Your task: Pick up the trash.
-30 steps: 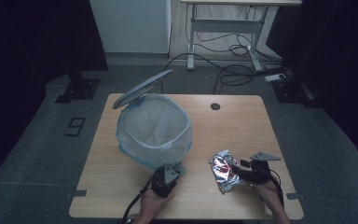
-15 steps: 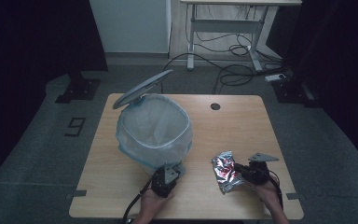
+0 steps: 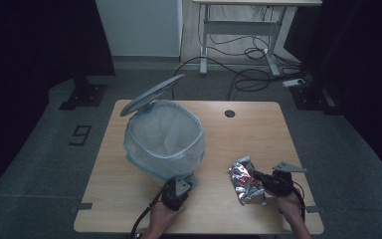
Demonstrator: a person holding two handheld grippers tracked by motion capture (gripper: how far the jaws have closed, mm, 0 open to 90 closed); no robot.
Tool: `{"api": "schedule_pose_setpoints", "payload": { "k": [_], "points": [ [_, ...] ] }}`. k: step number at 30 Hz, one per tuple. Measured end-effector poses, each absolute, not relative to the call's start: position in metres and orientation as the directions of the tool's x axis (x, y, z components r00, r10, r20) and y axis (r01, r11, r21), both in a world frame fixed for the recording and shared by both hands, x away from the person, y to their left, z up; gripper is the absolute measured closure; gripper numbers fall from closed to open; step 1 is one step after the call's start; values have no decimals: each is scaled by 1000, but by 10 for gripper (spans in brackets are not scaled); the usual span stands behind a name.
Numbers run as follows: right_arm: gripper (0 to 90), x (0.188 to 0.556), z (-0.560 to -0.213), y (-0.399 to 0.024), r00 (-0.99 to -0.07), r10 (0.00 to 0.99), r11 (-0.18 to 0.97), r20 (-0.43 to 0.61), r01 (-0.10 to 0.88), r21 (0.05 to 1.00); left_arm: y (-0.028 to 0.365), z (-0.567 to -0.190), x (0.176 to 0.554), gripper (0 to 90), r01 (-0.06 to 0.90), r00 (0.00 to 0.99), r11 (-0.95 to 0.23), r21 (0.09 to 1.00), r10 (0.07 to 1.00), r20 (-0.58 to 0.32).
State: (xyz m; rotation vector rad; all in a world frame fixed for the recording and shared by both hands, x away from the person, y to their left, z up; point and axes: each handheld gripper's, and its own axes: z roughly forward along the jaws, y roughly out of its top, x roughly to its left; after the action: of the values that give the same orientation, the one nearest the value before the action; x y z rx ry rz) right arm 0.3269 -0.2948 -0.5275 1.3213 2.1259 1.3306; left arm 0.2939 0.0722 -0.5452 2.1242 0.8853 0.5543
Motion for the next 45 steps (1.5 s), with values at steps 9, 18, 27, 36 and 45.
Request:
{"api": "schedule_pose_setpoints", "payload": {
  "k": [9, 18, 27, 36, 45],
  "points": [
    [893, 321, -518, -301, -530, 821, 107, 211, 506, 856, 72, -545, 294, 900, 412, 666, -475, 778, 739, 99],
    [894, 317, -509, -305, -533, 816, 73, 226, 482, 873, 72, -545, 294, 900, 411, 667, -476, 778, 738, 99],
    [895, 313, -498, -310, -536, 813, 47, 228, 451, 891, 72, -545, 294, 900, 410, 668, -476, 778, 738, 99],
    [895, 309, -490, -312, -541, 811, 37, 222, 426, 904, 72, -545, 294, 900, 410, 669, -476, 778, 737, 98],
    [895, 308, -488, -312, -541, 813, 36, 217, 418, 908, 72, -545, 294, 900, 410, 669, -476, 778, 737, 99]
  ]
}}
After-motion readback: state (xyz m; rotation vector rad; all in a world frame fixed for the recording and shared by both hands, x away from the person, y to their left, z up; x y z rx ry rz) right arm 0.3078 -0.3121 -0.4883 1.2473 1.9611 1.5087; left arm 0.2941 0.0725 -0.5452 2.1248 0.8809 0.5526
